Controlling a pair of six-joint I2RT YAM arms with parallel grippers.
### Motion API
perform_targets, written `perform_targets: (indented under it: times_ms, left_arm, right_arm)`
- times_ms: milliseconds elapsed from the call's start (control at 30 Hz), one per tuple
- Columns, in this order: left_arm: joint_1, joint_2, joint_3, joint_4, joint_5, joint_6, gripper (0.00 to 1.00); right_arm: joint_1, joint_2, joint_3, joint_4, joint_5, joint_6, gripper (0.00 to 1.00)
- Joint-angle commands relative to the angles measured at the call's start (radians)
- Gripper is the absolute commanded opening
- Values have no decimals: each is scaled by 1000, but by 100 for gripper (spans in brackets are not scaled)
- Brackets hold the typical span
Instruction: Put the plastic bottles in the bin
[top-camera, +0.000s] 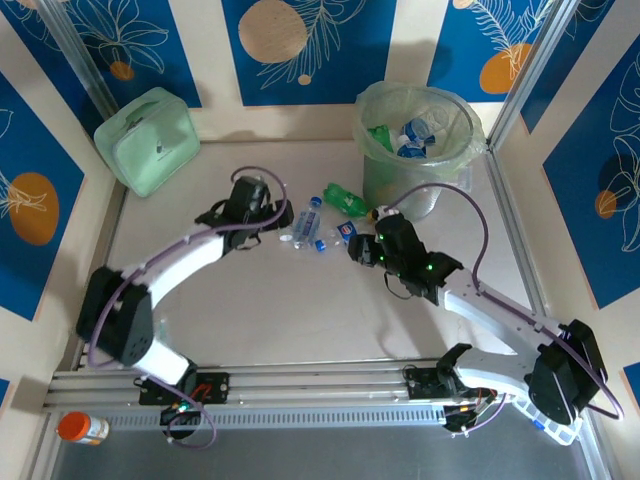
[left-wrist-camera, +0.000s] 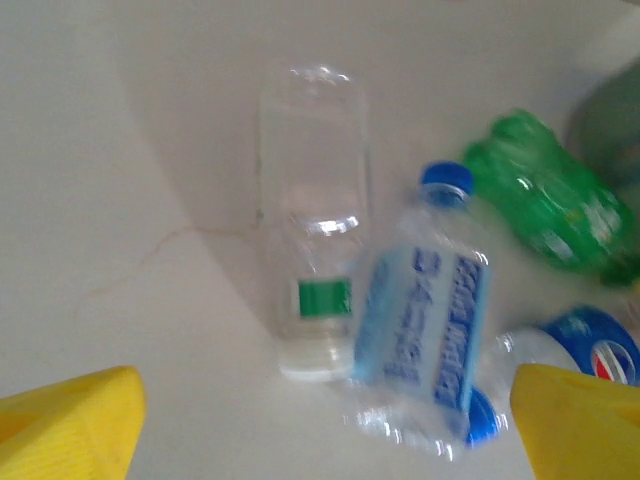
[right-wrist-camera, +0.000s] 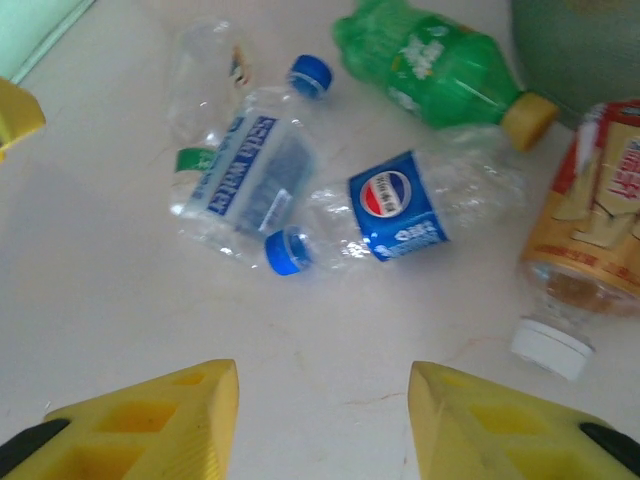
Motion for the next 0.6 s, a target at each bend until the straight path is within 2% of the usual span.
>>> perform_targets:
  times_ms: [0,200,300,467,567]
  left_arm:
    - [54,169,202,-165,27,48,98]
    - [70,454,555,-340,72,117,99]
    - [70,565,701,-415,54,131,99]
    - [74,696,889,-517,-9,166,100]
    - [78,741,940,-531,-14,162,97]
  right_arm:
    - [10,-58,-54,144,104,44,50]
    - [43,-102,-64,161,156,0,51]
    - [45,-114,-75,171,166,3,52]
    - [43,-99,-79,188,168,7,52]
    - [43,-79,-77,192,163,10,52]
